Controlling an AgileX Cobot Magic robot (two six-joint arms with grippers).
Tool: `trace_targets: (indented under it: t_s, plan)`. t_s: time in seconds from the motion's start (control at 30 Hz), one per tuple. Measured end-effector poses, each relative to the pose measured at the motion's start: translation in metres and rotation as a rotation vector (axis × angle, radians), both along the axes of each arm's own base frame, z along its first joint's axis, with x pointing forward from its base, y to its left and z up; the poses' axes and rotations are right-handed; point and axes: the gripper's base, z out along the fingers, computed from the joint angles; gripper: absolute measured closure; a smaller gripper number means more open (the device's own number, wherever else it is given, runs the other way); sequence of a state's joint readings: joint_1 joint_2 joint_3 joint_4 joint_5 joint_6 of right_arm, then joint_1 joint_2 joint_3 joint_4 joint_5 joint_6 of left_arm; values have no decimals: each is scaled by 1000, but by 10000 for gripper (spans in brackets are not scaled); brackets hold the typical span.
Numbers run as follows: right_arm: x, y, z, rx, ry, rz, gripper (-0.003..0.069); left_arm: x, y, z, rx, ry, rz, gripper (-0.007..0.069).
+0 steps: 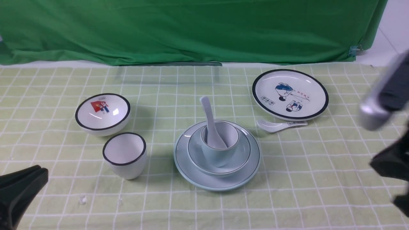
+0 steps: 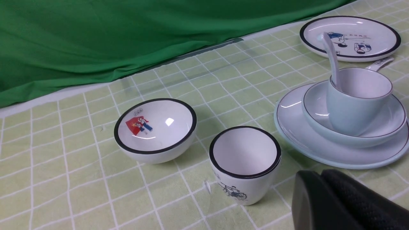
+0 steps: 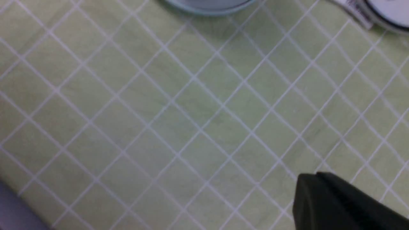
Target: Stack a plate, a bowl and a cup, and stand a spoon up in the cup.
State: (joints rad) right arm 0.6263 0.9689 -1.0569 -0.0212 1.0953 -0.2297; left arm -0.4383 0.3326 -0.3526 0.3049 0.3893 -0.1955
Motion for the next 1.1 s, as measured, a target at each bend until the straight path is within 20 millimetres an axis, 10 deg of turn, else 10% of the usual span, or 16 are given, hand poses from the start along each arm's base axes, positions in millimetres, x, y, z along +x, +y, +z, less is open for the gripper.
trace_targets:
  t_s: [0.5, 0.83, 1.1]
  plan:
    - [-65, -44, -72, 695, -933, 24, 622, 0, 0, 0, 5, -4, -2, 653]
    - [-67, -45, -153, 587, -778, 27, 592, 0, 0, 0, 6, -5, -3, 653]
    - [-74, -62, -167, 476, -722, -93, 568, 0, 0, 0, 6, -5, -3, 653]
